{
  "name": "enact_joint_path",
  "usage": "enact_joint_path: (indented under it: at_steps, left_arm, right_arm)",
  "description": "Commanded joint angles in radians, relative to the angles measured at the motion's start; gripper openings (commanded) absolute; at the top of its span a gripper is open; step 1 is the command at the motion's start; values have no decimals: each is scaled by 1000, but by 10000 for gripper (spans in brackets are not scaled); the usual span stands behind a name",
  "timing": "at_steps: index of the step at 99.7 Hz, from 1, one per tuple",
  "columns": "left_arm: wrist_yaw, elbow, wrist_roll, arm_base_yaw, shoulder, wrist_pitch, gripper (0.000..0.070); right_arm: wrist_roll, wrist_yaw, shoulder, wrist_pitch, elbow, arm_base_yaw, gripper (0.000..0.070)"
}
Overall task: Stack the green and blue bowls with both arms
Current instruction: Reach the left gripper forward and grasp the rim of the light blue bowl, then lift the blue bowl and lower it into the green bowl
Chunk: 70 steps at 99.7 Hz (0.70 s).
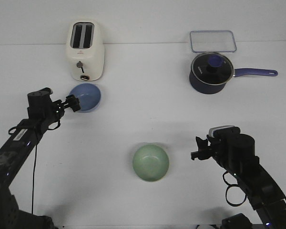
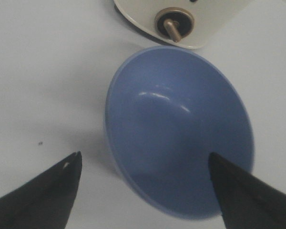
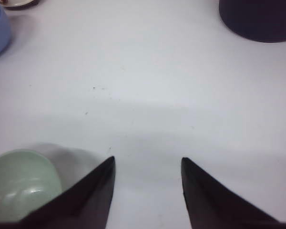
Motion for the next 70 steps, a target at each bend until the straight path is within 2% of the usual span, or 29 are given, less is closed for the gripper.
enact_joint_path:
  at_steps: [1, 12, 18, 24, 32, 33, 36, 49, 70]
  left_arm:
    - [3, 57, 16, 2, 82, 1, 505]
    - [3, 131, 17, 2, 193, -23, 500]
    - [3, 159, 16, 2, 241, -29, 465]
    - [4, 174, 15, 0, 272, -33, 315]
    - [4, 177, 16, 0, 285, -35, 12]
    - [4, 177, 16, 0, 285, -35, 0]
    - [4, 177, 16, 0, 285, -36, 19]
    - [9, 177, 27, 0, 247, -57, 14]
    - [106, 177, 116, -25, 75, -190, 14]
  right_arm:
    - [-9, 0, 7, 9, 8, 2, 283]
    - [-10, 7, 8, 9, 8, 1, 283]
    - [-13, 18, 7, 9, 8, 1, 283]
    - [-17, 33, 8, 8, 7, 1, 283]
    - [-25, 60, 8, 10, 4, 1, 282]
    - [-26, 64, 8, 11, 3, 0, 282]
    - [-28, 78, 8, 16, -2, 0, 282]
    - [-27, 105, 5, 47, -56, -15, 282]
    - [-9, 104, -19, 162, -217, -86, 282]
